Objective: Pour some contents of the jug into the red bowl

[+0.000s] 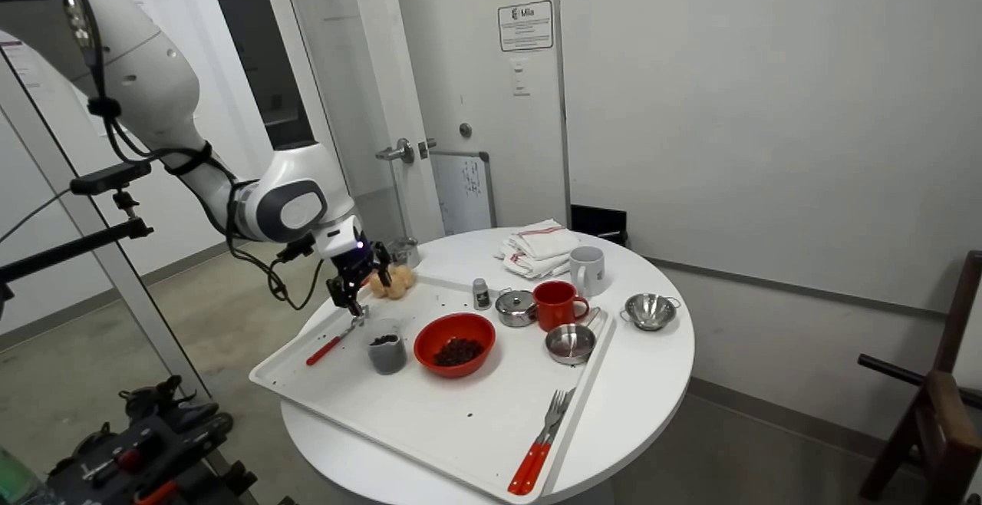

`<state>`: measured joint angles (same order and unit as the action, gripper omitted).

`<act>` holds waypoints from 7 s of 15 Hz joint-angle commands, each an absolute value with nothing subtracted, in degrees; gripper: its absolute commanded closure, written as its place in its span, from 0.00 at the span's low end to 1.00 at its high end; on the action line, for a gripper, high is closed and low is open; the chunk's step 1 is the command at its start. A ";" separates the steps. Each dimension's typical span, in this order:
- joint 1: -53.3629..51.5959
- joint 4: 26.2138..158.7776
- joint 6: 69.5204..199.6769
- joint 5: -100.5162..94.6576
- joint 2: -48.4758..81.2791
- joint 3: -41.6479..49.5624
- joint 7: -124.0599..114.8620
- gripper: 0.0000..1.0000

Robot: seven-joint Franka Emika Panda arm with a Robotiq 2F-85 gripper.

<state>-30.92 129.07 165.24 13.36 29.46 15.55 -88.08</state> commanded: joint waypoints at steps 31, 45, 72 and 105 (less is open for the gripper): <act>-26.10 124.88 160.64 8.74 36.23 9.70 -98.97 0.27; -26.34 125.55 161.36 7.12 34.31 9.84 -99.04 0.76; 5.11 115.54 140.86 33.82 24.68 -3.26 -69.74 0.90; 12.97 101.35 86.34 59.36 38.35 6.83 -30.99 0.89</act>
<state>14.13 103.66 91.20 60.20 36.48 5.46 -29.77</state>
